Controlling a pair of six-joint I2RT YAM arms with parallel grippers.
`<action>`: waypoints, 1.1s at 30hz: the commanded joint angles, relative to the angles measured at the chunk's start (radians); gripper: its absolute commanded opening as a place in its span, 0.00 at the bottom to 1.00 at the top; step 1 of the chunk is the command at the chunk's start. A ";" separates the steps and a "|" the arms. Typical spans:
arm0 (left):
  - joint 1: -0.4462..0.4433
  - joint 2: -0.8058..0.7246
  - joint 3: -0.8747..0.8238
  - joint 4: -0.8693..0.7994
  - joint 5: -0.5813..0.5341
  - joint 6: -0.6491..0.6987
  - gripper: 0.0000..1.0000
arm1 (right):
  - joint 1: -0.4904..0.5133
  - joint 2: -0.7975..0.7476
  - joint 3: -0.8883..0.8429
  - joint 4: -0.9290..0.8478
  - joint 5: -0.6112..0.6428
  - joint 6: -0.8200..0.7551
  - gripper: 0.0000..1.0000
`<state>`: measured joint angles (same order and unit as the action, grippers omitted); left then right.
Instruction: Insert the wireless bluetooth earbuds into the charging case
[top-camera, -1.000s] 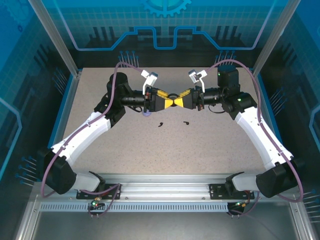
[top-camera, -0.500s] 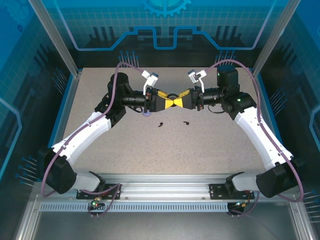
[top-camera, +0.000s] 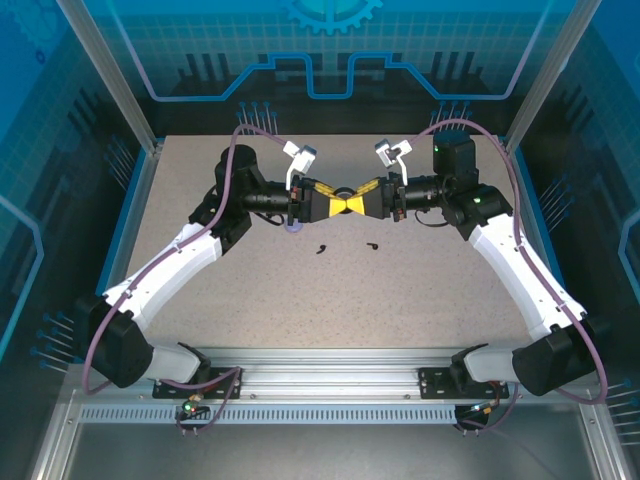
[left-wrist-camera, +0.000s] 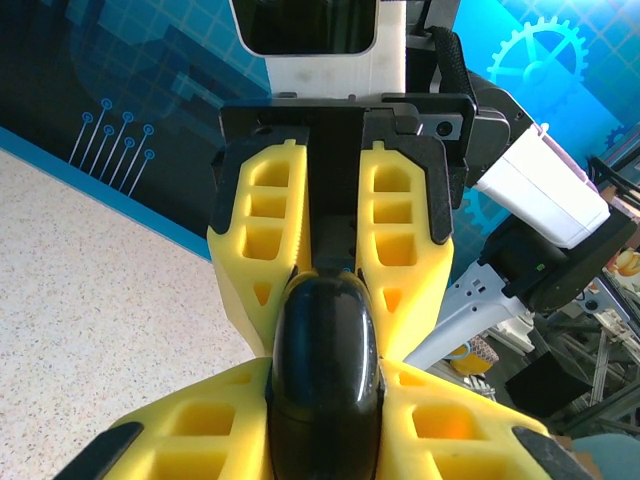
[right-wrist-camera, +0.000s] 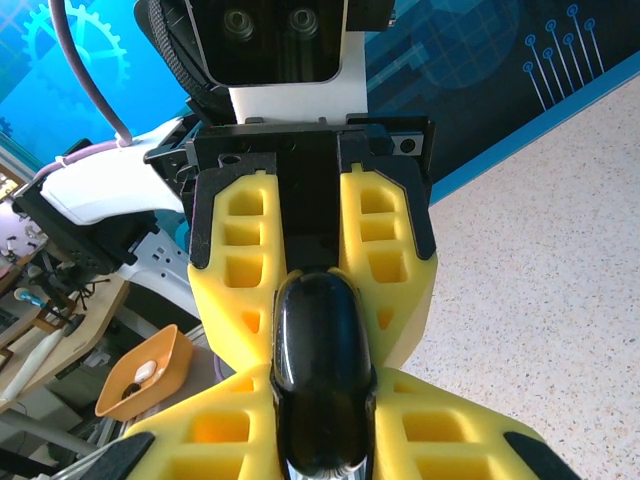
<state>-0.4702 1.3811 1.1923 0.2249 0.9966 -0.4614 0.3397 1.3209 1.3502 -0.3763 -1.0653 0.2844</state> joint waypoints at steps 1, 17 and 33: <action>-0.011 0.006 0.027 -0.028 0.010 0.037 0.11 | 0.014 -0.011 0.036 -0.010 0.021 -0.018 0.24; -0.011 0.001 0.012 -0.138 0.029 0.553 0.01 | 0.018 -0.122 0.033 -0.195 0.282 -0.300 0.58; -0.023 -0.008 0.004 -0.162 0.077 0.602 0.02 | 0.052 -0.038 0.178 -0.429 0.186 -0.489 0.58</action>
<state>-0.4816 1.3811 1.2015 0.0845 1.0218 0.0895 0.3744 1.2636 1.4872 -0.7734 -0.8715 -0.1745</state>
